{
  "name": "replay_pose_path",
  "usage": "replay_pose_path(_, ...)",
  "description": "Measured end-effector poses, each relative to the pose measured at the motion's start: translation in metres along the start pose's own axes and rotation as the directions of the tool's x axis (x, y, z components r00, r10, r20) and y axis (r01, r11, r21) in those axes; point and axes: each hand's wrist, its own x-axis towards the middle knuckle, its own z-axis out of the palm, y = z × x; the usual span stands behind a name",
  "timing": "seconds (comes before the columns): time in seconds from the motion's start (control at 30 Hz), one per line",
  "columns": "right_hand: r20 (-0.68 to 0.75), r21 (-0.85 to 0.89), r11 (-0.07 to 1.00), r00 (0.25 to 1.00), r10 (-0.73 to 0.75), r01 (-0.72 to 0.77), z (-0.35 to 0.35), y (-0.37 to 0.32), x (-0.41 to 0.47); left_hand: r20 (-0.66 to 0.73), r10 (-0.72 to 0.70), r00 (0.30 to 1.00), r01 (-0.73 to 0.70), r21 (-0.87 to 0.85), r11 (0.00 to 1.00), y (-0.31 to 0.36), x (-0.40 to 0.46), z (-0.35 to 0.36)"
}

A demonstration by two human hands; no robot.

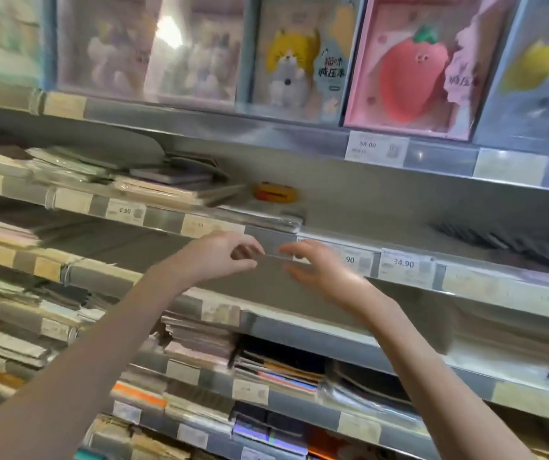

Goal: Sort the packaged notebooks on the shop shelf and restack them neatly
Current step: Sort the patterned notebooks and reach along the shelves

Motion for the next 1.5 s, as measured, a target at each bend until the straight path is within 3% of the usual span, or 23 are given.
replay_pose_path(0.1, -0.118, -0.047, 0.997, 0.991, -0.063, 0.058, -0.020, 0.010, 0.028, -0.171, 0.043, 0.984, -0.034, 0.060, 0.998, 0.008, 0.019, -0.021)
replay_pose_path(0.17, -0.143, -0.081, 0.996, 0.989, -0.044, 0.033, -0.024, 0.021, 0.046, -0.188, 0.050, 0.981, -0.033, 0.097, 0.995, 0.009, 0.037, -0.025)
replay_pose_path(0.33, 0.036, -0.052, 0.997, 0.998, 0.051, -0.049, -0.030, 0.045, 0.080, -0.214, 0.003, 0.977, 0.039, 0.190, 0.981, 0.004, 0.068, -0.031)
replay_pose_path(0.43, 0.155, 0.012, 0.999, 0.987, 0.043, -0.045, -0.034, 0.049, 0.086, -0.180, -0.138, 0.974, 0.191, 0.319, 0.928, -0.006, 0.079, -0.034)
replay_pose_path(0.6, 0.207, 0.096, 0.994, 0.978, 0.031, -0.051, -0.035, 0.057, 0.090, -0.121, -0.262, 0.957, 0.289, 0.390, 0.874, -0.010, 0.091, -0.031)
replay_pose_path(0.8, 0.246, 0.152, 0.980, 0.965, 0.092, -0.132, -0.037, 0.072, 0.095, -0.139, -0.231, 0.963, 0.247, 0.109, 0.963, -0.001, 0.107, -0.017)
replay_pose_path(1.0, 0.152, 0.215, 0.965, 0.981, 0.118, -0.150, -0.040, 0.092, 0.093, -0.200, -0.217, 0.955, 0.197, -0.116, 0.973, 0.005, 0.118, -0.009)
replay_pose_path(1.3, 0.024, 0.316, 0.939, 0.991, 0.135, -0.136, -0.040, 0.088, 0.096, -0.393, -0.175, 0.903, 0.122, -0.158, 0.980, 0.006, 0.115, -0.010)
replay_pose_path(1.5, -0.165, 0.351, 0.935, 0.978, 0.125, -0.060, -0.051, 0.066, 0.087, -0.506, -0.091, 0.858, 0.059, -0.080, 0.995, 0.014, 0.097, -0.017)
